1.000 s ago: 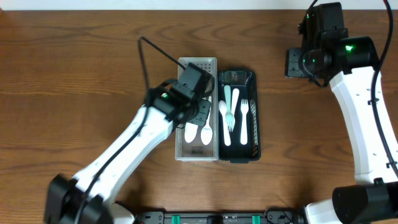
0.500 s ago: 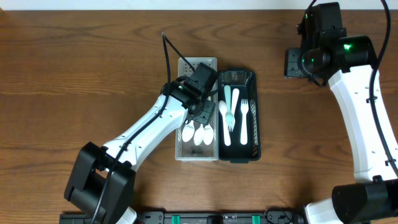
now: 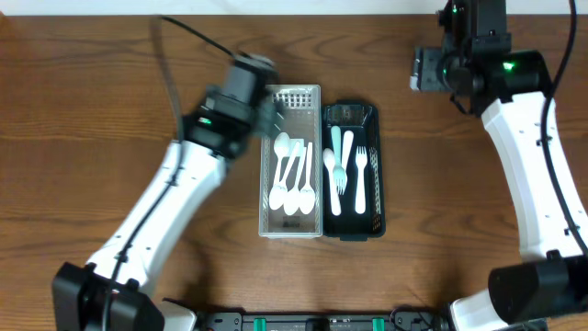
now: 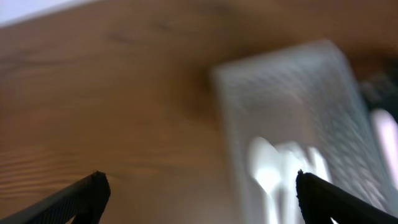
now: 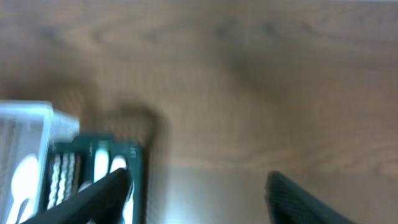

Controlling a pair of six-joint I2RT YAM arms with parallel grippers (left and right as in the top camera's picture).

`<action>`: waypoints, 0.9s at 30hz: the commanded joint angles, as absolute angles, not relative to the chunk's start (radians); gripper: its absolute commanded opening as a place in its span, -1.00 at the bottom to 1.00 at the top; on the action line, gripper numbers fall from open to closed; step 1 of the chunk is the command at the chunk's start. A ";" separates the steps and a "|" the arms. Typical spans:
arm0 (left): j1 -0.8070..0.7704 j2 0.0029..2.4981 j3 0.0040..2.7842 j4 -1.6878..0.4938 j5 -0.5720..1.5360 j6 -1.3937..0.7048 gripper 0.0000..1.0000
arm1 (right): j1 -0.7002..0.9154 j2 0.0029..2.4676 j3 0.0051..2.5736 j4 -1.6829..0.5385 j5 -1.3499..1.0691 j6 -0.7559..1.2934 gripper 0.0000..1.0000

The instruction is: Pack container

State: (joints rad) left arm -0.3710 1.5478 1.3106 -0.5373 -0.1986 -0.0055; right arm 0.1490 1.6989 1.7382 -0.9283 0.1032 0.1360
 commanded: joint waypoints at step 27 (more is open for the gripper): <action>0.066 1.190 0.920 -0.155 -0.033 0.078 0.96 | 0.004 1.477 1.297 -0.573 0.202 0.102 0.98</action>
